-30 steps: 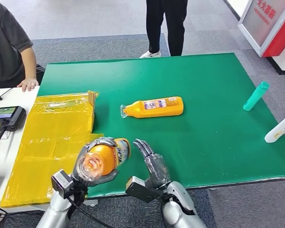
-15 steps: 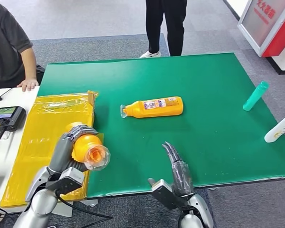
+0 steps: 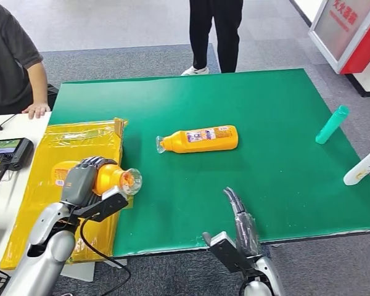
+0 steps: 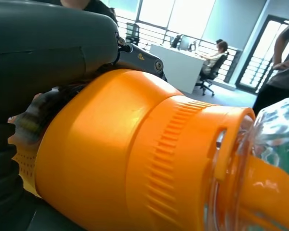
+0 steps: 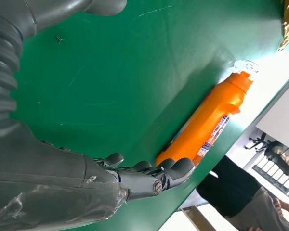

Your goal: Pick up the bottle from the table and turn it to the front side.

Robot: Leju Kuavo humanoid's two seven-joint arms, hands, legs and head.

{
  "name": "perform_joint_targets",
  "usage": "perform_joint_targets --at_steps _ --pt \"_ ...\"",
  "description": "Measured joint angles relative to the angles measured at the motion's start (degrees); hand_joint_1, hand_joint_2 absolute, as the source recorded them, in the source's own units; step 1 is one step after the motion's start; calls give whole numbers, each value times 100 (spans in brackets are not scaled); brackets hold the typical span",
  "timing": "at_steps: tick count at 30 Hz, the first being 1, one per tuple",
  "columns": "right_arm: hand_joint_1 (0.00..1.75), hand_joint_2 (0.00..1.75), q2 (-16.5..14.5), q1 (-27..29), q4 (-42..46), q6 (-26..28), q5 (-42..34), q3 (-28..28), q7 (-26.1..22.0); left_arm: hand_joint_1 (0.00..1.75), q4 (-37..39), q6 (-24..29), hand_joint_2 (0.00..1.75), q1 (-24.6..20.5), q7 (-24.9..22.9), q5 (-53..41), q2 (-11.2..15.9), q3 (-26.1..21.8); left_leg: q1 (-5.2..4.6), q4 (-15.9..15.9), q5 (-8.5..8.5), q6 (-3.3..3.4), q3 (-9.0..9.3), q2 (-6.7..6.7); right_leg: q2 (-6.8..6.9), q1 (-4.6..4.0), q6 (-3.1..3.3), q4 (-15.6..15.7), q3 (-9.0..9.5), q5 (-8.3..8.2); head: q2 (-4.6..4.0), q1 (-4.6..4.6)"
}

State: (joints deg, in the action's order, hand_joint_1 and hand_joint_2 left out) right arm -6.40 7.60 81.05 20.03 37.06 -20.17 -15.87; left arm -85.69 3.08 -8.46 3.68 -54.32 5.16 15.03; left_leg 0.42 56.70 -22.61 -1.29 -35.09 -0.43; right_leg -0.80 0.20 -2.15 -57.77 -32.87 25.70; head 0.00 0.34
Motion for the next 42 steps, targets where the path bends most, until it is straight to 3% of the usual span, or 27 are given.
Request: perform_joint_targets --at_steps 11,26,28,31,32,33,42 --pt "0 175 -32 -51 -29 -140 -21 23 -5 175 1075 -28 175 -530 -464 -401 -17 34 0 0 0 0 0 0 0 0 0 0 -1 0 0 -1" --pt "0 175 -62 -175 -198 -251 -150 13 -11 174 2374 -167 175 -1112 -491 -545 -197 236 -1 0 1 -1 3 1 -3 0 3 -1 5 -4 0 0" --pt "0 175 -62 -186 -222 -257 -158 11 -14 151 2453 -185 175 -1157 -491 -562 -203 268 -1 0 2 -1 4 1 -3 0 3 -1 6 -4 0 0" --pt "0 175 -62 -212 -251 -269 -164 9 -18 36 2548 -208 175 -1218 -502 -580 -216 314 -1 0 3 1 5 1 -3 0 2 -1 8 -4 0 0" --pt "0 175 -62 -220 -257 -273 -164 8 -19 9 2572 -209 175 -1230 -508 -579 -225 323 -1 0 4 1 5 1 -3 0 2 -1 8 -5 0 0" --pt "0 175 -62 -226 -260 -276 -166 8 -19 0 2592 -203 175 -1234 -515 -574 -236 330 -1 0 4 1 5 1 -3 0 1 -1 8 -6 0 0" --pt "0 175 -62 -235 -267 -267 -182 10 -20 0 2639 -126 175 -1065 -604 -521 -287 340 -1 0 3 1 2 1 -4 0 0 -1 4 -7 0 -1"
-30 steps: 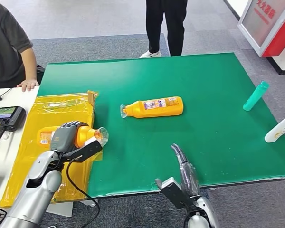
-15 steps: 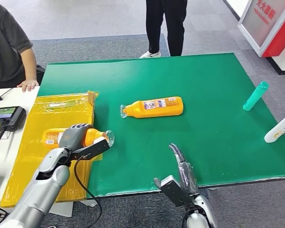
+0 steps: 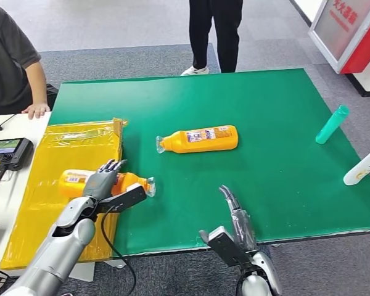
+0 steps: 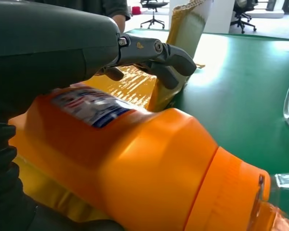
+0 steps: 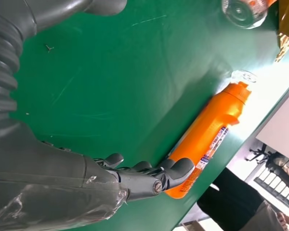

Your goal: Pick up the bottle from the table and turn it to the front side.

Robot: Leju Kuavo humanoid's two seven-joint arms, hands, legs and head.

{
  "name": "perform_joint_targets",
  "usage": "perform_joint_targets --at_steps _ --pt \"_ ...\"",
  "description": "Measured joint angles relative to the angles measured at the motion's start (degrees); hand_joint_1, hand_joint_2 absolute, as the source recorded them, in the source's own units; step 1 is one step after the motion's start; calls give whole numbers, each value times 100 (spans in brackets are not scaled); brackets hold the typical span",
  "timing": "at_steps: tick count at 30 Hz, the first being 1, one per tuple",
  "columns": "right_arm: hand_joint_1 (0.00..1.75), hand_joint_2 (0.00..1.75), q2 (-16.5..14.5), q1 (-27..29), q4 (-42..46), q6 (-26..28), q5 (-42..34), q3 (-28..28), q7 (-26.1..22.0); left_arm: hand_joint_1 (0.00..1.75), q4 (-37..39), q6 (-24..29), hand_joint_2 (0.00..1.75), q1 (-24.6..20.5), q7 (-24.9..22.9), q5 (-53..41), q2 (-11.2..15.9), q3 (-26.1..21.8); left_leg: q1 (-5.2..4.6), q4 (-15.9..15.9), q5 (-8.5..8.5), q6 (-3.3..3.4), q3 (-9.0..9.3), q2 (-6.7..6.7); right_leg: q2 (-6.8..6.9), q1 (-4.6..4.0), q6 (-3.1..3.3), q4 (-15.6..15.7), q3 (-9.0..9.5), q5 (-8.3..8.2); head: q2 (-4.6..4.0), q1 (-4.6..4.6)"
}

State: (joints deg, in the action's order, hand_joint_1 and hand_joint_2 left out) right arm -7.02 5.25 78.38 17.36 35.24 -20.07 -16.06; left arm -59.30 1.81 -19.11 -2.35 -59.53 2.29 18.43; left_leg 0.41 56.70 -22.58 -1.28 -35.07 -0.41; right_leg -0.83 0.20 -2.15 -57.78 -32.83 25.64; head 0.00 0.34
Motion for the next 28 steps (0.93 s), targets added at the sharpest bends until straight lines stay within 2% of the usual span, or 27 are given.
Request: perform_joint_targets --at_steps 7,12,19,28 --pt "0 175 0 2 0 7 -3 7 0 0 -80 16 175 61 -49 -6 1 2 0 0 0 0 0 0 0 -1 0 0 0 0 0 1" --pt "0 175 0 39 4 54 -3 14 0 0 -583 276 175 294 -8 112 13 -57 0 0 0 0 0 0 0 0 0 0 0 0 0 1" --pt "0 175 0 205 93 141 4 48 -9 0 -1998 864 175 1030 723 921 -2 -399 0 0 -7 -3 -2 1 0 0 4 1 -2 6 0 0" --pt "0 175 2 312 187 213 -85 71 -146 0 -3267 1043 175 1857 2065 2437 -77 -887 1 -1 -7 -3 -1 1 0 -1 10 1 -3 11 0 0"
